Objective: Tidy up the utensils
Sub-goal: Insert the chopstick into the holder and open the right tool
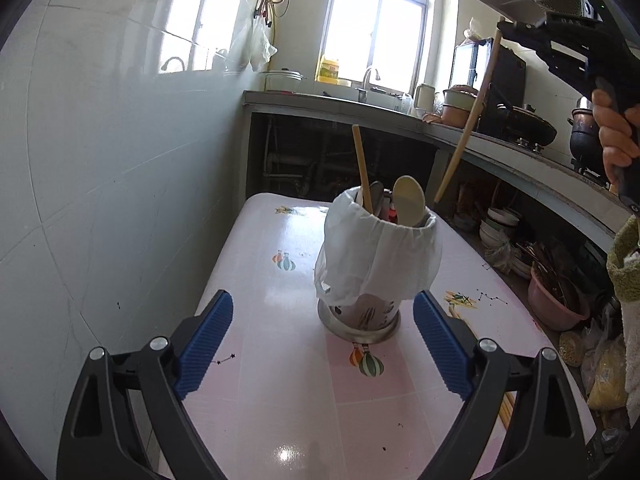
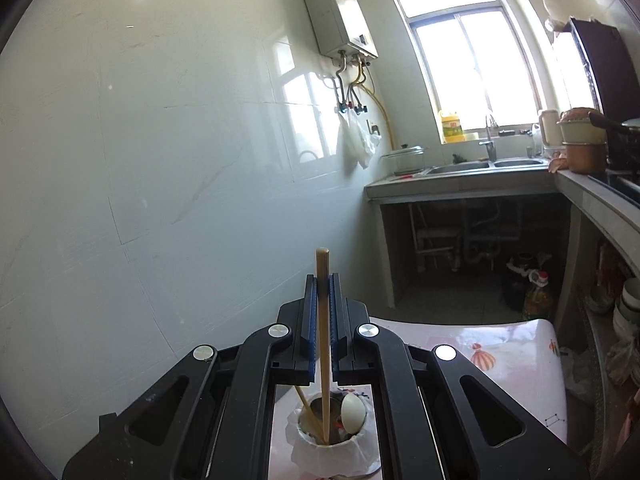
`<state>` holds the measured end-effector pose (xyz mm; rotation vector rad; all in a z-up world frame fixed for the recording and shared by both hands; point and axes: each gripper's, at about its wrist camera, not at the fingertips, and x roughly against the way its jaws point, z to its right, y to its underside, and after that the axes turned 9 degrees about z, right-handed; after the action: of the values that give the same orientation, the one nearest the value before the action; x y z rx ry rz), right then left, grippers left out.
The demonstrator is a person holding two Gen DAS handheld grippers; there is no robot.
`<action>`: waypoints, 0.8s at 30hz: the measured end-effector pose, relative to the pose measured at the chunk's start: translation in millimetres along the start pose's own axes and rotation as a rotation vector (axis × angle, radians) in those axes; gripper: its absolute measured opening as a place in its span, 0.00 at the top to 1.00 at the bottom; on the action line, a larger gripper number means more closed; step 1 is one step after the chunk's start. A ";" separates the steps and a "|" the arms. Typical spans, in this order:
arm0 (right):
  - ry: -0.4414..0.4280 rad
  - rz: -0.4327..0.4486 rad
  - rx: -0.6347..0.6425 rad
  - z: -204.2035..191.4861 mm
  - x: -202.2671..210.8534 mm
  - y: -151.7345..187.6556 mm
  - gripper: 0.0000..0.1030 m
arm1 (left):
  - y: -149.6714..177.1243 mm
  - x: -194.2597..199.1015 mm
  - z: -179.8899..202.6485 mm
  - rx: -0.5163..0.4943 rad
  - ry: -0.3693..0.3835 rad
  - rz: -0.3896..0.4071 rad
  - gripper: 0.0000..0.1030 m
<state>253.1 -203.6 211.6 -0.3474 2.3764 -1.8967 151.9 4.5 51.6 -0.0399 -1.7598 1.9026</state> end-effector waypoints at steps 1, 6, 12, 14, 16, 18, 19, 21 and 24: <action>0.000 -0.008 0.000 0.3 -7.7 3.9 0.96 | 5.2 -0.1 -1.9 0.001 -0.004 -0.013 0.13; 0.014 -0.064 0.043 -4.2 -38.5 31.4 0.96 | 17.0 -1.0 -13.8 0.043 -0.009 -0.047 0.13; 0.029 -0.141 0.167 -19.3 -62.3 73.7 0.96 | 18.9 -1.3 -23.1 0.064 -0.020 -0.038 0.13; 0.038 -0.179 0.226 -27.0 -68.4 89.8 0.96 | 20.2 -2.3 -24.8 0.072 -0.014 -0.038 0.13; 0.046 -0.210 0.288 -34.6 -72.8 105.6 0.96 | 19.3 -3.1 -24.7 0.072 -0.012 -0.040 0.13; 0.056 -0.240 0.336 -40.1 -76.4 119.4 0.96 | 19.2 -3.9 -23.6 0.070 -0.006 -0.041 0.13; 0.057 -0.256 0.351 -41.1 -78.2 125.3 0.96 | 18.7 -5.5 -22.8 0.069 -0.003 -0.041 0.13; 0.064 -0.282 0.365 -40.8 -80.8 135.4 0.96 | 18.8 -5.5 -19.7 0.062 -0.002 -0.042 0.13; 0.066 -0.273 0.368 -40.1 -81.6 135.4 0.96 | 18.7 -5.3 -14.6 0.052 -0.002 -0.047 0.13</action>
<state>307.2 -118.8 83.1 -0.6089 2.0372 -2.4441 155.1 15.7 30.3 0.0221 -1.6966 1.9147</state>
